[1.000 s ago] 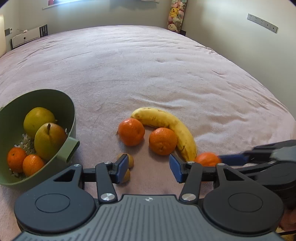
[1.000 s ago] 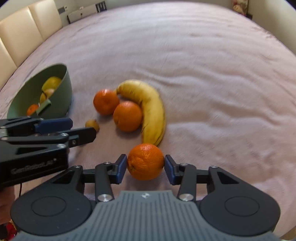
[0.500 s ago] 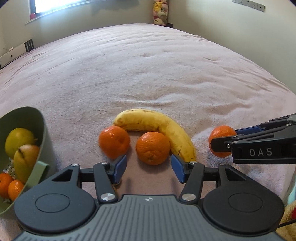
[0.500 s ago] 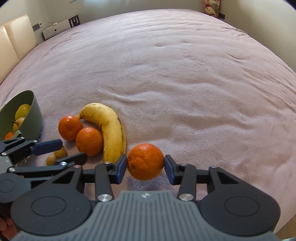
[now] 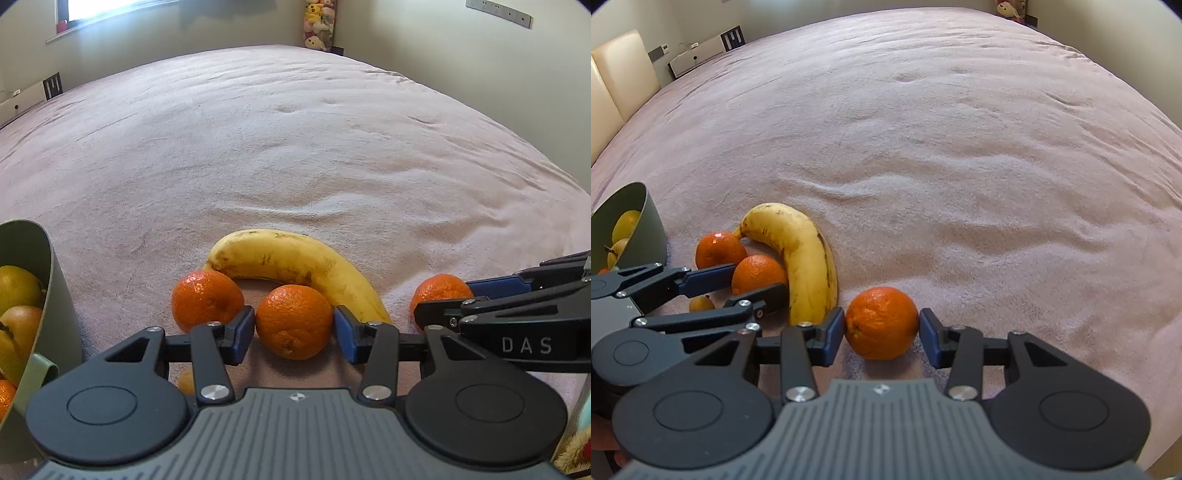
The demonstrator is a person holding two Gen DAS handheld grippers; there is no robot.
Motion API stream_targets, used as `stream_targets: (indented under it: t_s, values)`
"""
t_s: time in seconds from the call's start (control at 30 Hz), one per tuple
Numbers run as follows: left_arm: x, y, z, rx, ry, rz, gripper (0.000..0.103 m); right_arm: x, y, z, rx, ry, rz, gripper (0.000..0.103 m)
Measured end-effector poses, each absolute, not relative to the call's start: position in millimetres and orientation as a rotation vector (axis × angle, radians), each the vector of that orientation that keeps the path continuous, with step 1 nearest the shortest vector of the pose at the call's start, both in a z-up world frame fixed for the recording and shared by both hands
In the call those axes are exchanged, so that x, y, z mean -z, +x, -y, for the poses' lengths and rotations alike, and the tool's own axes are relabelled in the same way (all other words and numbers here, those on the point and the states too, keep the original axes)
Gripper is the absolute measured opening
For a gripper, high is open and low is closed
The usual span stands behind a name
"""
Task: Organize fruits
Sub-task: 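Close the left tool on a mandarin beside the banana, then carry both held mandarins over the green colander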
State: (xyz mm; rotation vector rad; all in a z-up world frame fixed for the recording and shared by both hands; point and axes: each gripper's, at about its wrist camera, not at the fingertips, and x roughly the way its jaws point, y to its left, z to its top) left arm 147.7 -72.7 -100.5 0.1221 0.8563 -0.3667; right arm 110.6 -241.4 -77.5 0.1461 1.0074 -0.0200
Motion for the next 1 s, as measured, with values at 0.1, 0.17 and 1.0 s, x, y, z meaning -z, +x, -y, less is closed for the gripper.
stream_targets:
  t_s: [0.1, 0.17, 1.0]
  values:
    - [99, 147, 73, 0.369, 0.130, -0.859, 0.052, 77, 111, 241, 0.022, 0.148, -1.007, 0.042]
    - [98, 146, 73, 0.367, 0.128, -0.855, 0.051, 76, 111, 241, 0.023, 0.148, -1.006, 0.042]
    - [16, 98, 29, 0.269, 0.098, -0.688, 0.050, 21, 94, 198, -0.095, 0.061, -0.819, 0.041]
